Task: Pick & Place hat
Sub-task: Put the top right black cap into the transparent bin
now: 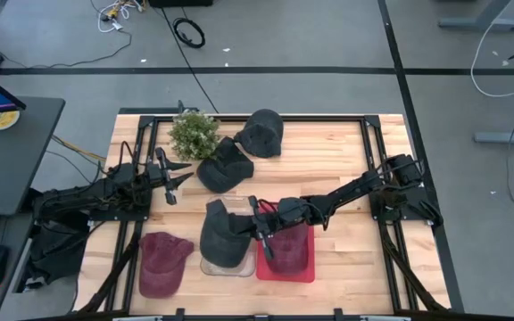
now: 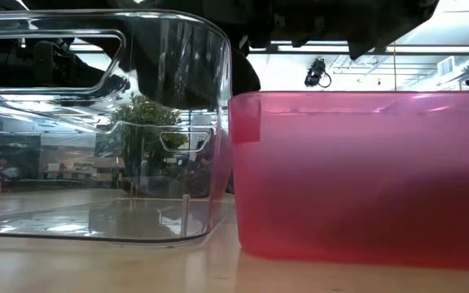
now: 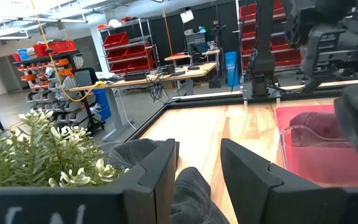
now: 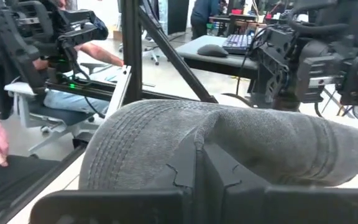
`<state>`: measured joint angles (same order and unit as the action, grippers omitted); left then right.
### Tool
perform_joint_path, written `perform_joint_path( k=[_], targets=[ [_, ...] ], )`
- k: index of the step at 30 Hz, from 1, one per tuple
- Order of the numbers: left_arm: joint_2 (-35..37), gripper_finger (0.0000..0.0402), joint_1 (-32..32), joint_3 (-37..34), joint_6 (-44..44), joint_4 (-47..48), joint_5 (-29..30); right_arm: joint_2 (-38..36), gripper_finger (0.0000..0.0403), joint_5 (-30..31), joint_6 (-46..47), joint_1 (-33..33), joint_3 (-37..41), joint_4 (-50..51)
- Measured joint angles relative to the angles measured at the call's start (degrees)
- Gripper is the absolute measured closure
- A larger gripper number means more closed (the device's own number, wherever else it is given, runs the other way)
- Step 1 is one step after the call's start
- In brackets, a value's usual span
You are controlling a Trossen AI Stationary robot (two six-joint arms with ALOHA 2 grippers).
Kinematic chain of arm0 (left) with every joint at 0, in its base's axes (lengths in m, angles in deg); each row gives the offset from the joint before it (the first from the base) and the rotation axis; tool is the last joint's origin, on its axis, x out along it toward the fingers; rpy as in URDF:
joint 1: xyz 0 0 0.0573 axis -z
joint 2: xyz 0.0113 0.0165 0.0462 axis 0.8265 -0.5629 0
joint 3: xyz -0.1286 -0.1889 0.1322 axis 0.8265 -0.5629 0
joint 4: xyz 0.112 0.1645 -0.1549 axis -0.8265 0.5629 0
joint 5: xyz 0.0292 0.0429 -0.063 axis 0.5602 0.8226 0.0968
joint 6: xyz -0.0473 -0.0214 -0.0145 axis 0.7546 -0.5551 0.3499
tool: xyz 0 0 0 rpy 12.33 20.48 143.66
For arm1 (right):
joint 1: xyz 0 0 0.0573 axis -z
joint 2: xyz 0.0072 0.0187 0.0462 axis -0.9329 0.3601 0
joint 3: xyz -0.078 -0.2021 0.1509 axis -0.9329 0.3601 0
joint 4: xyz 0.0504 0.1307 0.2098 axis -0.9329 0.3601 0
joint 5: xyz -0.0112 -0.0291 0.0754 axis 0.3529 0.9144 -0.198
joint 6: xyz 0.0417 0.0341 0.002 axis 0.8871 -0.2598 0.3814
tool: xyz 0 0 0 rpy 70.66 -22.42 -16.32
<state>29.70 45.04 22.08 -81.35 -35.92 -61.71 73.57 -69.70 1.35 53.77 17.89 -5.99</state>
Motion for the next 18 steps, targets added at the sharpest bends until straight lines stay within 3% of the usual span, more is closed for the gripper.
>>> perform_joint_path(
  k=[6, 12, 18],
  targets=[
    [-0.02, 0.0268, 0.01, 0.0, 0.0, 0.0, 0.0, 0.21, 0.0392, -4.9, -5.06, 0.1, 0.0, 1.04],
    [-0.02, 0.0268, 0.0, 0.0, 0.0, 0.0, 0.0, 0.24, 0.0391, -4.44, -3.96, 0.18, 0.0, 4.24],
    [-0.02, 0.0268, 0.01, 0.0, 0.0, 0.0, 0.0, 0.26, 0.0355, -4.29, -3.68, 0.21, 0.0, 4.75]
  ],
)
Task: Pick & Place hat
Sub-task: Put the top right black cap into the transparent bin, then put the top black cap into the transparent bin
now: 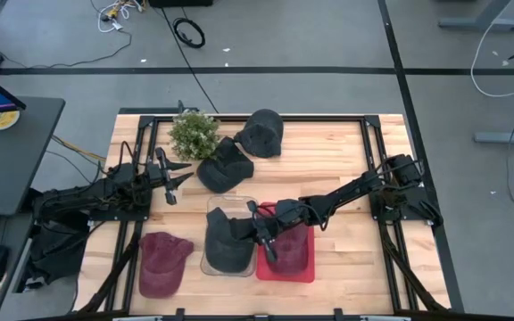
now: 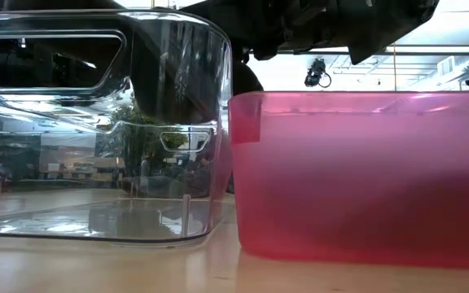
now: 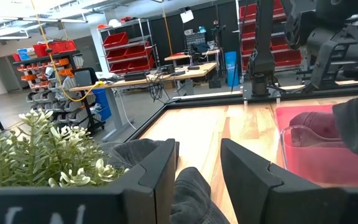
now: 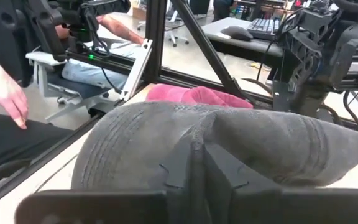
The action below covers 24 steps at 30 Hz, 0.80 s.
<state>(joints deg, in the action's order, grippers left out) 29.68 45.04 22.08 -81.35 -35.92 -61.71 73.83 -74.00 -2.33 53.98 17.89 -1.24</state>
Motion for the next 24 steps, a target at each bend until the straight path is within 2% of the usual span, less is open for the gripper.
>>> perform_joint_path(
  k=[8, 13, 21, 24],
  targets=[
    [0.01, 0.0268, 0.0, -0.01, 0.0, 0.0, 0.0, 0.0, 0.0264, 1.32, 0.01, 0.0, 0.0, 0.07],
    [0.0, 0.0268, -0.02, 0.0, 0.0, 0.0, 0.0, 0.0, 0.0221, 2.01, 0.0, 0.0, 0.0, 0.1],
    [0.0, 0.0268, 0.0, 0.0, 0.0, 0.0, 0.0, 0.0, 0.0195, 1.94, 4.39, -0.04, 0.0, 0.34],
    [0.01, 0.0268, -0.02, 0.0, 0.0, 0.0, 0.0, 0.0, 0.0195, 1.73, 2.65, -0.76, 0.0, 2.17]
  ],
)
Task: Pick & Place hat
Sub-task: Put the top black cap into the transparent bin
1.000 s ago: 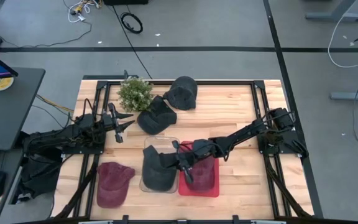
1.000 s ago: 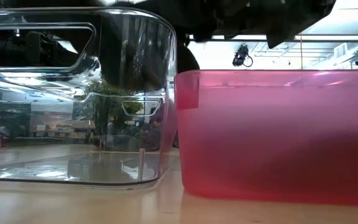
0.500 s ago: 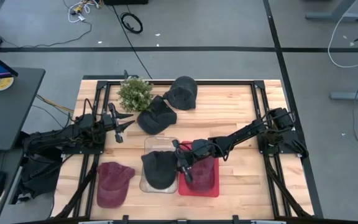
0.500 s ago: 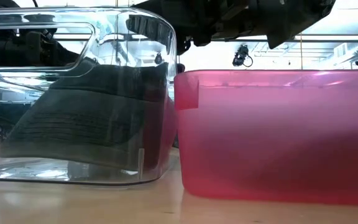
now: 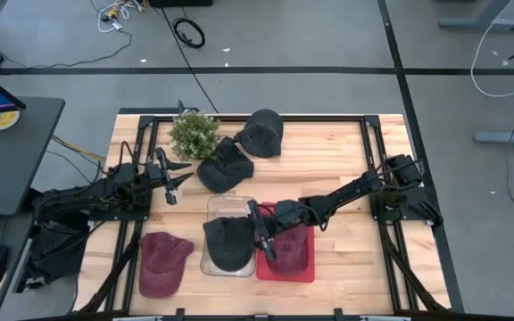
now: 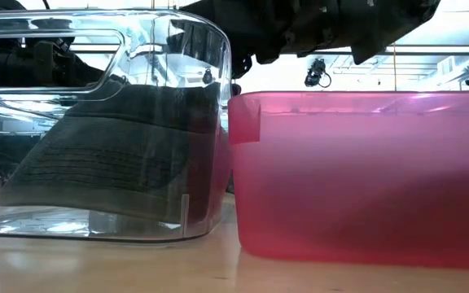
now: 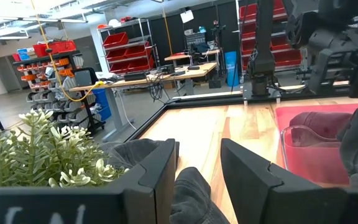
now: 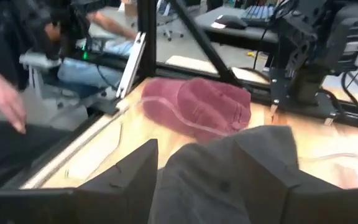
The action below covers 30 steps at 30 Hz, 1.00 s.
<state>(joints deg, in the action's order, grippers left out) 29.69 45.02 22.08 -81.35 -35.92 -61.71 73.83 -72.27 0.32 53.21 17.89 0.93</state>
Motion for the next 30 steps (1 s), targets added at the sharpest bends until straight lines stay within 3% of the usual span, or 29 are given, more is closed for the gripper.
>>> perform_joint_path(
  k=[4, 10, 17, 23, 30],
  targets=[
    [-0.01, 0.0268, 0.0, 0.0, -0.02, 0.0, 0.0, 0.0, 0.0198, 3.69, -3.35, -1.15, 0.0, 2.64],
    [-0.01, 0.0268, 0.01, -0.01, 0.0, 0.0, 0.0, -1.35, 0.0213, 16.74, -2.08, -1.12, 0.0, 5.0],
    [-0.01, 0.0268, 0.02, 0.0, -0.02, 0.0, 0.0, -8.65, 0.0231, 27.0, -0.91, -1.19, 0.0, 20.63],
    [-0.01, 0.0268, 0.0, 0.0, 0.0, 0.0, 0.0, -15.24, 0.0242, 29.37, 0.37, -0.85, 0.0, 31.84],
    [0.0, 0.0268, 0.01, -0.01, -0.02, 0.0, 0.0, -17.75, 0.0251, 29.39, 0.88, 0.95, 0.0, 36.96]
  ],
)
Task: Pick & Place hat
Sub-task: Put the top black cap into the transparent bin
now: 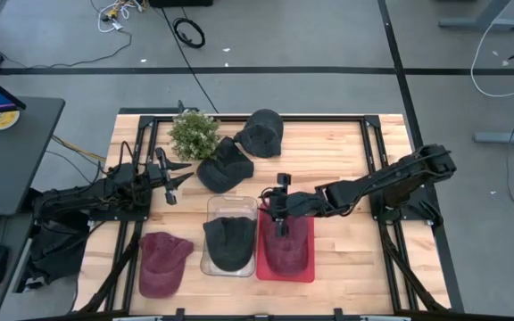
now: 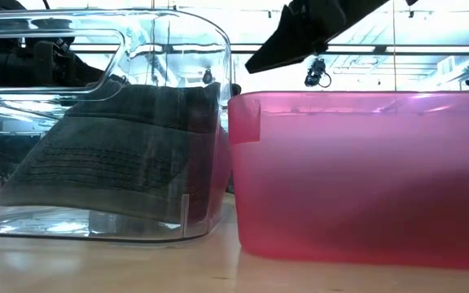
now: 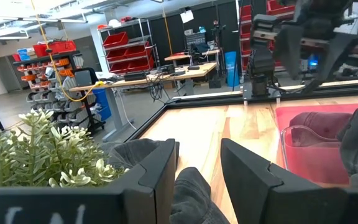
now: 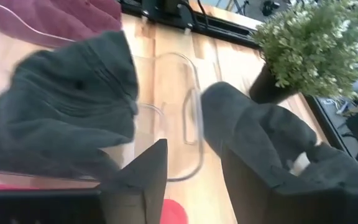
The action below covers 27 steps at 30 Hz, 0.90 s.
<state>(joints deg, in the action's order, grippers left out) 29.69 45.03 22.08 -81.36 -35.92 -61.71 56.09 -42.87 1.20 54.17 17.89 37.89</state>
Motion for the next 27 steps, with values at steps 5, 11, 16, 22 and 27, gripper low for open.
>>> perform_joint_path(
  k=[5, 11, 16, 22, 27],
  targets=[
    [0.01, 0.0268, 0.0, 0.0, 0.02, 0.0, 0.0, 0.0, 0.0252, -0.07, -2.06, 2.83, 0.0, 0.68],
    [0.02, 0.0268, -0.01, -0.02, 0.02, 0.0, 0.0, 0.0, 0.0253, -0.01, -2.04, 8.17, 0.0, 2.33],
    [-0.01, 0.0268, 0.01, -0.01, 0.0, 0.0, 0.0, 0.0, 0.0253, -0.04, -1.84, 13.35, 0.0, 3.06],
    [0.02, 0.0268, -0.01, 0.0, -0.01, 0.0, 0.0, 0.28, 0.0253, -1.37, -4.33, 18.47, 0.0, 3.09],
    [0.01, 0.0268, 0.0, 0.0, 0.0, 0.0, 0.0, 0.28, 0.0253, -0.7, -4.76, 22.47, 0.0, 2.94]
  ],
)
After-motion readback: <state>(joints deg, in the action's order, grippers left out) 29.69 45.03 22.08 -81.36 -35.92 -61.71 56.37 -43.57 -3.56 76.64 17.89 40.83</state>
